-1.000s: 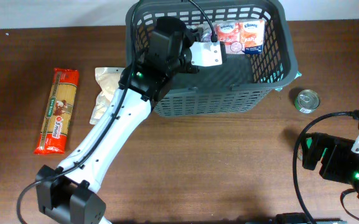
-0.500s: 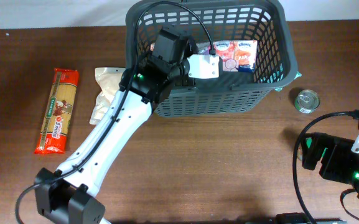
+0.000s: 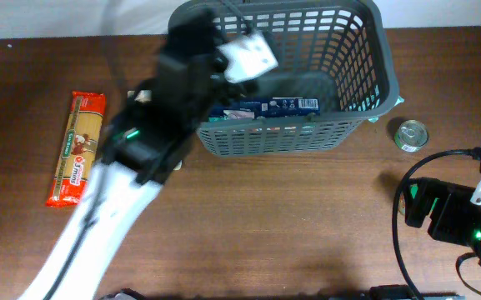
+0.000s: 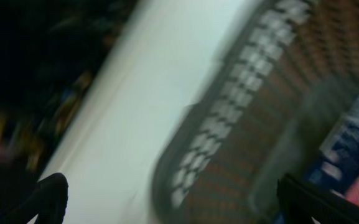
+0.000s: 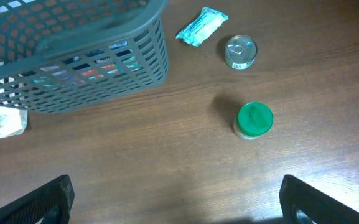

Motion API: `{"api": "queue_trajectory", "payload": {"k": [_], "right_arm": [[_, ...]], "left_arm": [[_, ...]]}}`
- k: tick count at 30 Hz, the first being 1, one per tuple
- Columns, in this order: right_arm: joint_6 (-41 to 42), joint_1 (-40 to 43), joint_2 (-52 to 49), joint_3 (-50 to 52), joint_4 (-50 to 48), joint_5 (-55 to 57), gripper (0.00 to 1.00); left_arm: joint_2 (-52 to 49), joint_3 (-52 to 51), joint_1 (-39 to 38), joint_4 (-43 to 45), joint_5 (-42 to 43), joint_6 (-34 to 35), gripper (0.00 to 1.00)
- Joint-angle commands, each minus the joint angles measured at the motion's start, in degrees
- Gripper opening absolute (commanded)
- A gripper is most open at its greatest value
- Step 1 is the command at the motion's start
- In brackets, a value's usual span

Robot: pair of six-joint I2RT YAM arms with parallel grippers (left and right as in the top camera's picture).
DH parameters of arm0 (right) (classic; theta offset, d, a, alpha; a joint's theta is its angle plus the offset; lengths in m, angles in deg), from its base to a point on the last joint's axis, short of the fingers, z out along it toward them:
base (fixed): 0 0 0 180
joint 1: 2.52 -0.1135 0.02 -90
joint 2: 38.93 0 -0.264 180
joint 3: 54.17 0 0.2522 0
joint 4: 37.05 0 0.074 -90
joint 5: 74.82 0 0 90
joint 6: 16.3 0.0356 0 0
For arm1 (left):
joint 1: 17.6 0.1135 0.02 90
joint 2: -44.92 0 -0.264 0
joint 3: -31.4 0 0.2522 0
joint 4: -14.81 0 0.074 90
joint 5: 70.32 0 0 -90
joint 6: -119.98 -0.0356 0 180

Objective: Pack container
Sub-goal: 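Return the left gripper and grasp the red spaghetti package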

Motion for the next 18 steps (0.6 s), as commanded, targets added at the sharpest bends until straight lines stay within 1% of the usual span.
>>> {"api": "queue_trajectory", "payload": {"k": [1, 4, 6, 9, 10, 12, 13, 15, 16, 18], "right_arm": [[0.5, 0.1, -0.1, 0.3, 0.3, 0.9, 0.99], [0.5, 0.1, -0.1, 0.3, 0.3, 0.9, 0.99], [0.5, 0.1, -0.1, 0.3, 0.3, 0.9, 0.99], [0.5, 0.1, -0.1, 0.3, 0.3, 0.9, 0.99], [0.5, 0.1, -0.1, 0.3, 0.3, 0.9, 0.99], [0.5, 0.1, -0.1, 0.3, 0.3, 0.9, 0.99], [0.5, 0.1, -0.1, 0.3, 0.3, 0.9, 0.99], [0.5, 0.1, -0.1, 0.3, 0.3, 0.9, 0.99], [0.5, 0.1, -0.1, 0.3, 0.3, 0.9, 0.99], [0.5, 0.1, -0.1, 0.3, 0.3, 0.9, 0.99]], "left_arm": [[5.9, 1.3, 4.8, -4.4, -12.1, 20.3, 0.99], [8.4, 1.3, 10.0, -10.3, -14.1, 27.6, 0.99], [9.3, 1.3, 14.4, -14.5, -14.0, 34.4, 0.99], [9.5, 1.2, 22.8, -22.4, -14.0, 42.7, 0.99], [9.4, -0.2, 27.6, -25.2, -13.4, 44.3, 0.99], [9.4, -2.6, 31.5, -25.2, -11.9, 44.3, 0.99], [9.2, -6.2, 35.5, -24.4, -7.9, 45.0, 0.99], [9.2, -10.7, 39.5, -22.8, -2.6, 46.4, 0.99], [9.2, -13.7, 41.6, -21.1, 0.0, 46.4, 0.99], [9.2, -19.9, 44.8, -16.6, 2.7, 46.4, 0.99]]}}
